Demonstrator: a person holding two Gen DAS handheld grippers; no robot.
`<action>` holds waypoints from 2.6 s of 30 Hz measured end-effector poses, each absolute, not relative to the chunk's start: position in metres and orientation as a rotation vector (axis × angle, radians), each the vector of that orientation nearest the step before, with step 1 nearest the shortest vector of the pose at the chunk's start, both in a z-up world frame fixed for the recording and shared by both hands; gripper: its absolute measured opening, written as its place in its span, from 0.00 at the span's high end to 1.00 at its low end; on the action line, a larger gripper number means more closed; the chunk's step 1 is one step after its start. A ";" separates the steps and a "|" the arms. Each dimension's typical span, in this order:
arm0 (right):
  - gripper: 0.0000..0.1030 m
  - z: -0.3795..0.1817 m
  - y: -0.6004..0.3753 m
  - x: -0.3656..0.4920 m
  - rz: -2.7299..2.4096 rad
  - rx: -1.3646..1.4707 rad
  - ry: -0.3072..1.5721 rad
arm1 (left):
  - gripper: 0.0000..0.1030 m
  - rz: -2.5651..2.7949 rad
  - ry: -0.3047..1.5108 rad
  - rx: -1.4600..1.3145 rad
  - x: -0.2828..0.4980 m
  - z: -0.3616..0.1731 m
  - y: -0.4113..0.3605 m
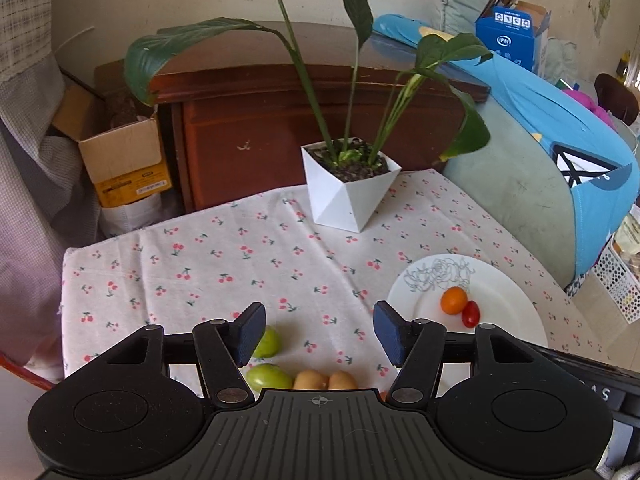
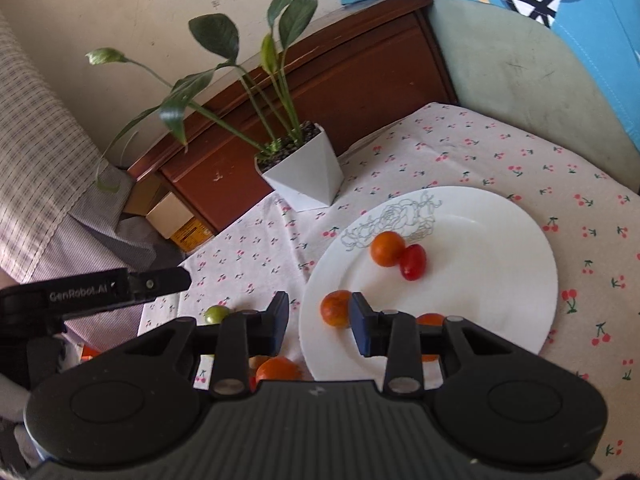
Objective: Organize fruits
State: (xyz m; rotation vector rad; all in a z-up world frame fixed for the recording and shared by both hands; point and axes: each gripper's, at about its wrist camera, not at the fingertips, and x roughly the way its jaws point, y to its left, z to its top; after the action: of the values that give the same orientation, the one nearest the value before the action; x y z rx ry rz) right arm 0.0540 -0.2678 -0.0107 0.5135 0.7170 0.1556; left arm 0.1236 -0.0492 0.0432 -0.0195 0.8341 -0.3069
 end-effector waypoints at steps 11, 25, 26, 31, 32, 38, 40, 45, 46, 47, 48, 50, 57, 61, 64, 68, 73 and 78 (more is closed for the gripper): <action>0.66 -0.026 -0.228 0.052 0.289 0.421 0.787 | 0.40 -0.276 0.915 -0.047 0.146 0.021 -0.022; 0.66 -0.045 -0.213 0.063 0.275 0.389 0.846 | 0.41 -0.274 1.016 -0.047 0.168 -0.014 -0.022; 0.66 -0.046 -0.212 0.064 0.271 0.387 0.848 | 0.41 -0.277 1.024 -0.048 0.169 -0.017 -0.022; 0.66 -0.051 -0.209 0.068 0.258 0.383 0.859 | 0.43 -0.291 1.031 -0.037 0.172 -0.023 -0.023; 0.66 -0.052 -0.209 0.069 0.257 0.384 0.861 | 0.43 -0.293 1.033 -0.038 0.172 -0.024 -0.023; 0.67 -0.055 -0.206 0.072 0.250 0.381 0.862 | 0.47 -0.309 1.032 -0.024 0.173 -0.030 -0.024; 0.68 -0.055 -0.206 0.072 0.247 0.387 0.861 | 0.51 -0.314 1.017 -0.003 0.172 -0.030 -0.026; 0.69 -0.056 -0.205 0.073 0.243 0.384 0.855 | 0.62 -0.309 0.999 0.020 0.172 -0.030 -0.026; 0.69 -0.056 -0.205 0.073 0.242 0.383 0.855 | 0.65 -0.312 0.997 0.023 0.172 -0.030 -0.026; 0.69 -0.056 -0.205 0.073 0.242 0.383 0.855 | 0.67 -0.317 0.996 0.025 0.171 -0.030 -0.026; 0.69 -0.056 -0.206 0.073 0.241 0.386 0.855 | 0.70 -0.324 0.995 0.026 0.171 -0.030 -0.027; 0.69 -0.056 -0.206 0.072 0.239 0.390 0.855 | 0.72 -0.328 0.985 0.034 0.170 -0.030 -0.029; 0.69 -0.052 -0.209 0.071 0.236 0.402 0.842 | 0.72 -0.324 0.957 0.025 0.166 -0.026 -0.029; 0.69 -0.047 -0.213 0.071 0.237 0.419 0.825 | 0.72 -0.317 0.931 0.008 0.165 -0.018 -0.028; 0.69 -0.040 -0.216 0.071 0.237 0.430 0.798 | 0.72 -0.312 0.908 -0.008 0.165 -0.011 -0.027; 0.69 -0.030 -0.225 0.070 0.224 0.452 0.764 | 0.72 -0.315 0.871 -0.029 0.165 0.003 -0.030; 0.69 -0.010 -0.245 0.068 0.186 0.486 0.693 | 0.72 -0.348 0.822 -0.055 0.163 0.021 -0.039; 0.69 0.005 -0.274 0.066 0.111 0.523 0.630 | 0.72 -0.407 0.803 -0.075 0.159 0.028 -0.058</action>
State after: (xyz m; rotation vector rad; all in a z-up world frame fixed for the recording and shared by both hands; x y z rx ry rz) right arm 0.0662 -0.2735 0.0048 0.5229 0.6300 0.1112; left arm 0.1587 -0.0580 0.0285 -0.0754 0.8035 -0.4072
